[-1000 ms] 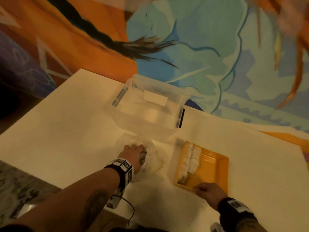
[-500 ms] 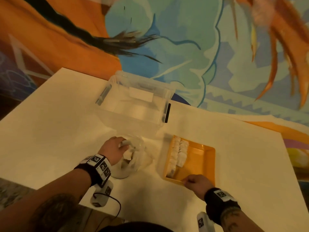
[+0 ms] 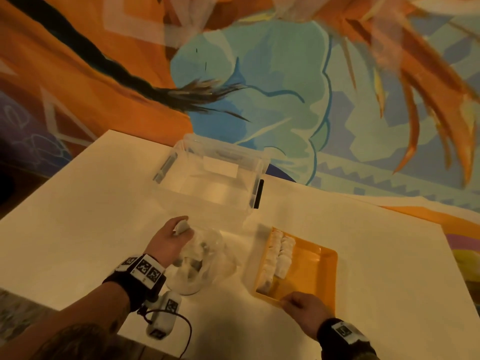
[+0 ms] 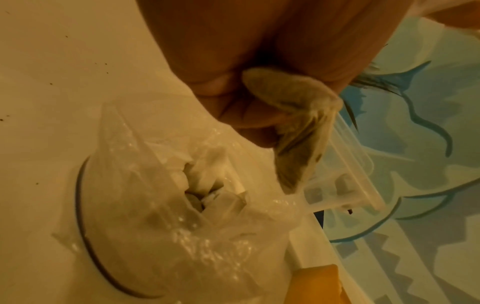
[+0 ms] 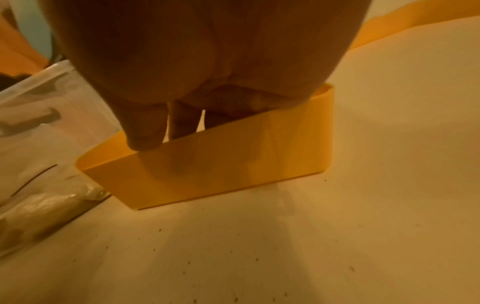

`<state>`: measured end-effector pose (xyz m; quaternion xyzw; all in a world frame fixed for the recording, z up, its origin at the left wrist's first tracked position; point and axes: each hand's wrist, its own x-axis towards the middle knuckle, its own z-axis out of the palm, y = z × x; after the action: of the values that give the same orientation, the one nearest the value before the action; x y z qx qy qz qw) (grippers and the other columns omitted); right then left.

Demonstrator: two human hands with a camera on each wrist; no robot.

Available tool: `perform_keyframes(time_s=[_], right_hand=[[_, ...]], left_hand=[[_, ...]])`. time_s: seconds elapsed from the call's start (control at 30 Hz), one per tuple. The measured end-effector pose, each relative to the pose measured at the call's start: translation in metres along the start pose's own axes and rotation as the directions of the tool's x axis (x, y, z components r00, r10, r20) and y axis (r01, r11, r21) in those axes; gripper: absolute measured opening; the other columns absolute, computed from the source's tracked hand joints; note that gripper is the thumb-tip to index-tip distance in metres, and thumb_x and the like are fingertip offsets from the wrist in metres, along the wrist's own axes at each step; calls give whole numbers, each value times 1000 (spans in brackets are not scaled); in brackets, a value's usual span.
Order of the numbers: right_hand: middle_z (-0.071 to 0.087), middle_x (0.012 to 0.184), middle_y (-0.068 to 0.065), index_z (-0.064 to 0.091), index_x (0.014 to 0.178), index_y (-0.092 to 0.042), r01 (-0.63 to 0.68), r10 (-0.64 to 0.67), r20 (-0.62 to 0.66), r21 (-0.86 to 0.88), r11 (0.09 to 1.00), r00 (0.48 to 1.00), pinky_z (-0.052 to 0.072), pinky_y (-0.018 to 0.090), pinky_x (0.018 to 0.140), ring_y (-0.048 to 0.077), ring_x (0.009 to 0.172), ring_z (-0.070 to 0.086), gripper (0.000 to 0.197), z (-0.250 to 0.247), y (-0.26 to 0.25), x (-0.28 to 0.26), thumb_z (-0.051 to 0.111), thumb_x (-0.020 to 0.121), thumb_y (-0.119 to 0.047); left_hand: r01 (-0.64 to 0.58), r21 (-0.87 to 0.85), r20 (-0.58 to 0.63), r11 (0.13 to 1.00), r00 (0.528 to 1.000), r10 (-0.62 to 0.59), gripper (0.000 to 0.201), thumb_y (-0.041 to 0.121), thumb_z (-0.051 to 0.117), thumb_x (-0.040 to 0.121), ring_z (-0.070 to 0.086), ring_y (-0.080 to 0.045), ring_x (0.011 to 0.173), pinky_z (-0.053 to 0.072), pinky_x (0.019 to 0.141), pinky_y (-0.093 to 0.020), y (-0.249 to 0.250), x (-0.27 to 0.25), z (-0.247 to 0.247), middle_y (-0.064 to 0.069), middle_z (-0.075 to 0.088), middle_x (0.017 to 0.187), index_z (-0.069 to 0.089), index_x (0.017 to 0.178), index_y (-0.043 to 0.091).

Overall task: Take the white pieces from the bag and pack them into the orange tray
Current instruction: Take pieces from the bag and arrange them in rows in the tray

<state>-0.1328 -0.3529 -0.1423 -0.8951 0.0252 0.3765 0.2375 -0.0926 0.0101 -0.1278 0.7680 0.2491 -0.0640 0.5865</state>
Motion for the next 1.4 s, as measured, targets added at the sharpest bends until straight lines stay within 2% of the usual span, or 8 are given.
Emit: perform_keyframes(time_s=[0.1, 0.27, 0.47, 0.67, 0.8, 0.97, 1.27, 1.4], right_hand=[[58, 96, -19, 58, 94, -44, 21, -19, 31, -45, 999, 999, 38, 15, 70, 3, 89, 53, 19, -2, 2, -3, 45, 94, -58], [59, 93, -18, 58, 88, -42, 62, -63, -34, -24, 998, 997, 38, 14, 68, 7, 92, 56, 15, -10, 11, -1, 49, 94, -52], [66, 110, -12, 66, 97, -34, 169, -142, -222, 106, 980, 965, 44, 22, 87, 7, 101, 59, 18, -30, 17, 3, 55, 93, -48], [68, 105, -17, 70, 94, -36, 346, -255, -327, 260, 901, 910, 43, 17, 86, -2, 100, 60, 9, -51, -2, -11, 61, 93, -36], [71, 94, -13, 71, 93, -34, 495, -374, -349, 385, 779, 859, 45, 9, 75, -5, 87, 62, 16, -66, -37, -33, 65, 91, -19], [70, 101, -11, 65, 107, -34, 575, -443, -370, 448, 685, 817, 51, 15, 78, 1, 88, 62, 22, -78, -75, -48, 70, 88, -24], [71, 77, 12, 62, 104, -20, 495, -227, -451, 666, 558, 863, 57, 42, 64, 21, 61, 66, 14, -89, -66, -51, 67, 91, -22], [72, 78, 9, 63, 98, -24, 455, -132, -465, 699, 552, 875, 56, 34, 58, 19, 60, 68, 8, -91, -51, -52, 63, 93, -30]], left_hand=[[36, 10, -27, 999, 999, -36, 12, 30, 66, 91, 63, -29, 103, 54, 82, -43, 5, -2, 2, -1, 69, 107, 70, 100, 37], [110, 231, -70, 967, 993, -96, 30, 45, 65, 89, 62, -28, 88, 50, 77, -37, 14, -8, 13, -6, 68, 99, 66, 109, 23], [187, 412, -78, 892, 982, -170, 59, 51, 78, 75, 58, -21, 86, 46, 69, -26, 16, -18, 26, -7, 63, 117, 57, 123, 23], [155, 392, -217, 907, 973, -72, 47, 63, 62, 83, 67, -28, 74, 57, 72, -39, 35, -30, 27, -8, 71, 91, 63, 105, 21], [93, -12, -91, 996, 991, -93, 36, 44, 69, 87, 54, -25, 51, 46, 52, -33, 63, -43, 48, -11, 66, 68, 69, 95, 9], [150, -440, 210, 885, 976, -61, 21, 30, 64, 93, 48, -15, 43, 37, 36, -21, 112, -67, 103, -3, 55, 57, 61, 94, 9], [212, -568, 380, 795, 924, 25, 21, 29, 68, 87, 58, -17, 49, 46, 44, -24, 133, -82, 180, -7, 65, 67, 58, 93, 11], [235, -517, 431, 823, 902, 13, 52, 37, 81, 64, 59, -22, 69, 42, 55, -29, 122, -82, 196, -13, 69, 89, 63, 108, 15]])
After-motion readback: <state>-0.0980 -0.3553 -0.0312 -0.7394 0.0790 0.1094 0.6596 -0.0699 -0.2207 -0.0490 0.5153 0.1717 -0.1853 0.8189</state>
